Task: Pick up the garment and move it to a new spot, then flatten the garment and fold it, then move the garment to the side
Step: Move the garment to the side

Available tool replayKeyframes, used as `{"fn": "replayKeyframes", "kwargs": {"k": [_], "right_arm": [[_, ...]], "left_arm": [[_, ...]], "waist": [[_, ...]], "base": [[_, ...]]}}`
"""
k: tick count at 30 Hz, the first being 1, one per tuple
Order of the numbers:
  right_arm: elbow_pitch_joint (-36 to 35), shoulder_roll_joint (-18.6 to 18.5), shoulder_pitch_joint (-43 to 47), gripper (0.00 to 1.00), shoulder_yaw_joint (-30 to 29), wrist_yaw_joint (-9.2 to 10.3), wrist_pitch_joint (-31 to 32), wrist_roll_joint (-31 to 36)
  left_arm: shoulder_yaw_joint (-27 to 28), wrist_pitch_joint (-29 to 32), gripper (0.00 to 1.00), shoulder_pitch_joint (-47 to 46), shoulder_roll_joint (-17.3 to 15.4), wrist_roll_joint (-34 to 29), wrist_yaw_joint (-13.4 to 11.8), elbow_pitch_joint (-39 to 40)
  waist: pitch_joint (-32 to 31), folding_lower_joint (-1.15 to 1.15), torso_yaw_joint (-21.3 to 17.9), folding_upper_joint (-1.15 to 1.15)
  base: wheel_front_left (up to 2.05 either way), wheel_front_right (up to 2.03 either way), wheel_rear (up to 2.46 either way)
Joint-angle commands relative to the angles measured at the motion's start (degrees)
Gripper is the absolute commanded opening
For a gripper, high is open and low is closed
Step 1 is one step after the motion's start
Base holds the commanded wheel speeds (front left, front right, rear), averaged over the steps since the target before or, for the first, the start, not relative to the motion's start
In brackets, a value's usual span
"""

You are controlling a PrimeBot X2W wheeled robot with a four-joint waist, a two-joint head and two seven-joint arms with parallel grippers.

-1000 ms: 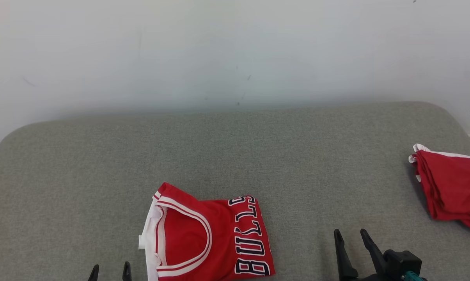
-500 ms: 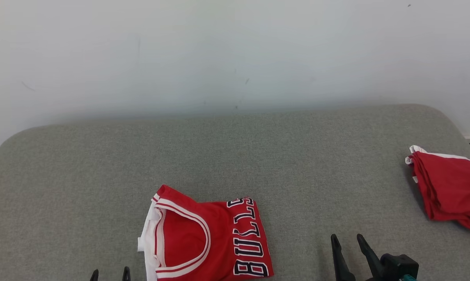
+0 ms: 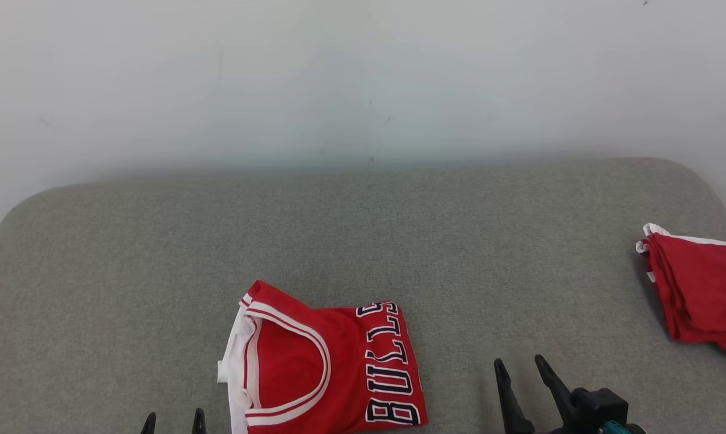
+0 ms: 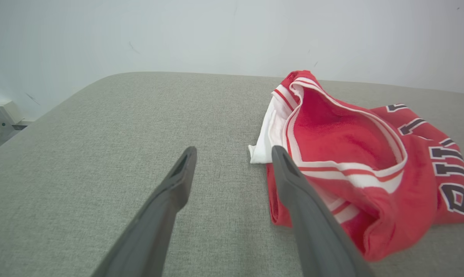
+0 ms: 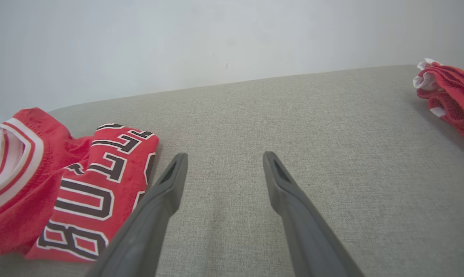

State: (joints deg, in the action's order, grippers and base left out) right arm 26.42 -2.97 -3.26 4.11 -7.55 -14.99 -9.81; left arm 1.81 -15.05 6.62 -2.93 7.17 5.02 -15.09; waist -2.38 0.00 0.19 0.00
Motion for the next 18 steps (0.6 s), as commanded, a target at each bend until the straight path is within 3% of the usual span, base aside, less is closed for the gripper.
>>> {"fn": "replayKeyframes", "kwargs": {"k": [1, 13, 18], "right_arm": [[-0.50, 0.16, -0.37, 1.00, 0.49, 0.17, -0.21, 0.49], [0.92, 0.14, -2.49, 1.00, 5.87, 0.17, -0.21, -0.96], [3.30, 0.13, -4.68, 1.00, 6.69, 0.17, -0.20, 1.65]], "left_arm": [[-0.19, -0.17, 1.00, -0.66, 0.07, 0.63, -0.25, 0.28], [-2.81, -0.17, 1.00, -1.50, 0.07, 1.30, -0.31, -0.83], [-3.51, -0.17, 1.00, -2.47, 0.06, 0.76, -0.16, -0.46]], "waist": [[0.42, 0.00, 0.43, 0.00], [2.63, 0.00, 5.96, 0.00], [4.39, 0.00, 8.82, 0.00]], "base": [[0.00, 0.00, 0.00], [0.00, 0.00, 0.00], [0.00, 0.00, 0.00]]}}
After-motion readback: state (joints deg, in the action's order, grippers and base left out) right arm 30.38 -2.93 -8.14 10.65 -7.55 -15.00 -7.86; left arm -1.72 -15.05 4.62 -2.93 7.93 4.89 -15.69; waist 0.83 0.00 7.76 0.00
